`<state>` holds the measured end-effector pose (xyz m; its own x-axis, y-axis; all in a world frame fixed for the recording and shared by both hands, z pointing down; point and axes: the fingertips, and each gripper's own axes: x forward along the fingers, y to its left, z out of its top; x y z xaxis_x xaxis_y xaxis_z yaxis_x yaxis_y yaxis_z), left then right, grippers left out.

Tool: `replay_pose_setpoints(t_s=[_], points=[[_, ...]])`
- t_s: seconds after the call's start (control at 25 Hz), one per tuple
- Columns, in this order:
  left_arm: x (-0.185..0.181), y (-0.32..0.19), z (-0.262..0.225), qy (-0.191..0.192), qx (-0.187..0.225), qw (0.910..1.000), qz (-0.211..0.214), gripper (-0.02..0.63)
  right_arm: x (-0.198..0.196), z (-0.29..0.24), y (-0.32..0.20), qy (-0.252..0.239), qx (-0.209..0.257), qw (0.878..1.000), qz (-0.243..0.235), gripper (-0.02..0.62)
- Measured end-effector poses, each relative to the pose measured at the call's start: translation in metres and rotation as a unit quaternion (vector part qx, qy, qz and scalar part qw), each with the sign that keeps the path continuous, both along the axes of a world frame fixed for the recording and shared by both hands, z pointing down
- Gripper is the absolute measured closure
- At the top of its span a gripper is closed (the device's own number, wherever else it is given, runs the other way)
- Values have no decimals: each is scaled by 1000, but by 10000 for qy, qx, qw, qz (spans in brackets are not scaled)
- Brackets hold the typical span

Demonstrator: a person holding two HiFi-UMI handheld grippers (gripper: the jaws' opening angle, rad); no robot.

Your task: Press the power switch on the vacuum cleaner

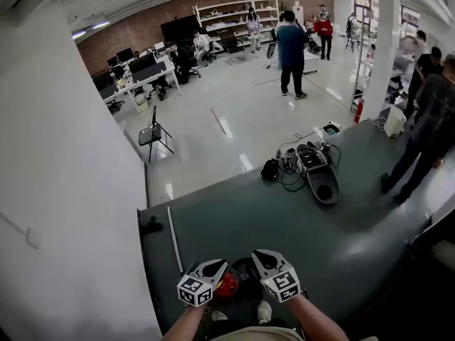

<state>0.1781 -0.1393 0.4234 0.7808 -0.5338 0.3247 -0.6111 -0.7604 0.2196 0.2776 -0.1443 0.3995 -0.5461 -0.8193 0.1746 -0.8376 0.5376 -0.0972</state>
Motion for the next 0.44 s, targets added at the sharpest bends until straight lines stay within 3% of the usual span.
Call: replay_pose_setpoints(t_s=[0.24, 0.44], points=[[21, 30, -11, 41, -69, 9998, 164, 606, 17, -3, 12, -7, -73, 10000, 34, 588], [-7, 57, -24, 47, -12, 9997, 219, 606, -1, 10, 34, -70, -282, 9995, 159, 588]])
